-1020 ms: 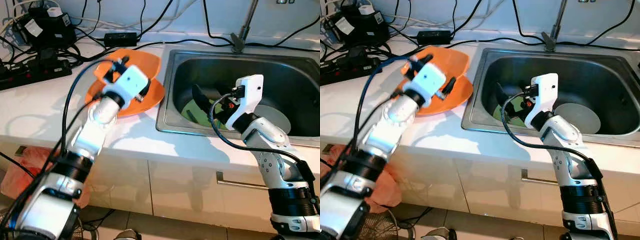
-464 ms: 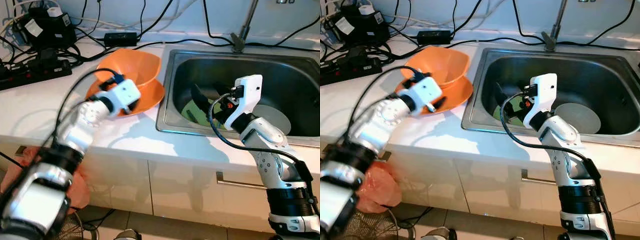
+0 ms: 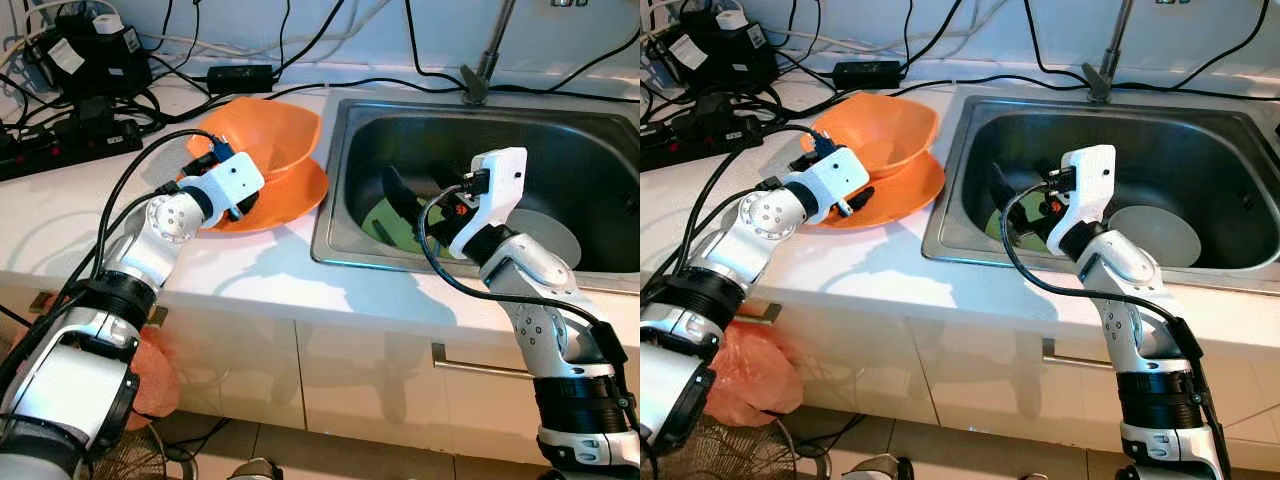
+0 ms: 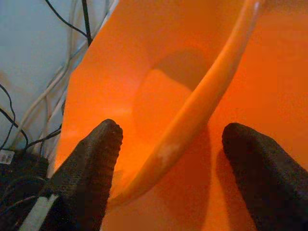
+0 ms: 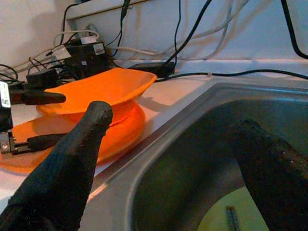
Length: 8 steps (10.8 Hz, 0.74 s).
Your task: Kitchen organization
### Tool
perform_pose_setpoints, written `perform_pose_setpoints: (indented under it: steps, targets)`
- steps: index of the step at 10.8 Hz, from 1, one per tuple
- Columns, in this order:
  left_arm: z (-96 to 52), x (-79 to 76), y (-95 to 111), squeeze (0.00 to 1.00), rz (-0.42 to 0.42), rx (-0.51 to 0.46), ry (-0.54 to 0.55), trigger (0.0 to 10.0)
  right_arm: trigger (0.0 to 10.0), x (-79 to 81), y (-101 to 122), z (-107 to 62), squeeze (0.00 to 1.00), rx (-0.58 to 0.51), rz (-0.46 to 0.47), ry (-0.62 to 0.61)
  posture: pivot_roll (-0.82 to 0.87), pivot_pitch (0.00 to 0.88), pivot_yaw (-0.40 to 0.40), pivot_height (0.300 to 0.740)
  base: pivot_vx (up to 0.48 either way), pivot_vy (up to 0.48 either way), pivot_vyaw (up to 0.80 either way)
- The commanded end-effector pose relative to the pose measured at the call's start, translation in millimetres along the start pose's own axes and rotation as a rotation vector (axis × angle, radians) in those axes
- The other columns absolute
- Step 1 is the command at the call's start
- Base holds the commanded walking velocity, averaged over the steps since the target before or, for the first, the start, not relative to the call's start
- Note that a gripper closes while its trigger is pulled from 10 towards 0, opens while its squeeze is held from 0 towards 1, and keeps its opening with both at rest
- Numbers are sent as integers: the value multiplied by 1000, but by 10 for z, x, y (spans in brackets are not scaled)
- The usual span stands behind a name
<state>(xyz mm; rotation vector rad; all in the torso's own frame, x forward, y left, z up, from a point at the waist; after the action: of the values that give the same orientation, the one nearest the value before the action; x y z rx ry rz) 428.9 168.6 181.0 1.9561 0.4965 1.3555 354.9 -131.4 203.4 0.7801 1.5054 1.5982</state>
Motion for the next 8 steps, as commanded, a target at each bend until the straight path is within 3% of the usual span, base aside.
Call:
perform_pose_setpoints:
  steps: [1, 8]
  targets:
    - [-3, 41, -15, 0, 0, 7, -4, 0, 10000, -6, 20, -17, 0, -6, 6, -5, 54, 60, 60, 740, 0, 0, 0]
    - [34, -70, 74, 0, -35, -82, 18, 0, 10000, 11, 0, -32, 0, -2, 37, 5, 56, 58, 58, 740, 0, 0, 0]
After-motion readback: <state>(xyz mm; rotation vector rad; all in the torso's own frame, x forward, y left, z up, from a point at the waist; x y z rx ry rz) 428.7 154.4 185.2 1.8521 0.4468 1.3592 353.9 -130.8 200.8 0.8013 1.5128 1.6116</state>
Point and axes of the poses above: a point about 5 cm out from each wrist's last joint towards the gripper, its own z axis pointing out of the wrist towards the gripper, its own y axis along the axis of the wrist's last joint, x = y × z, the point moved 4 cm from there along z, pointing out of the wrist towards the gripper, and after that the axes turned 10 degrees about -z, right-handed, at the moved point
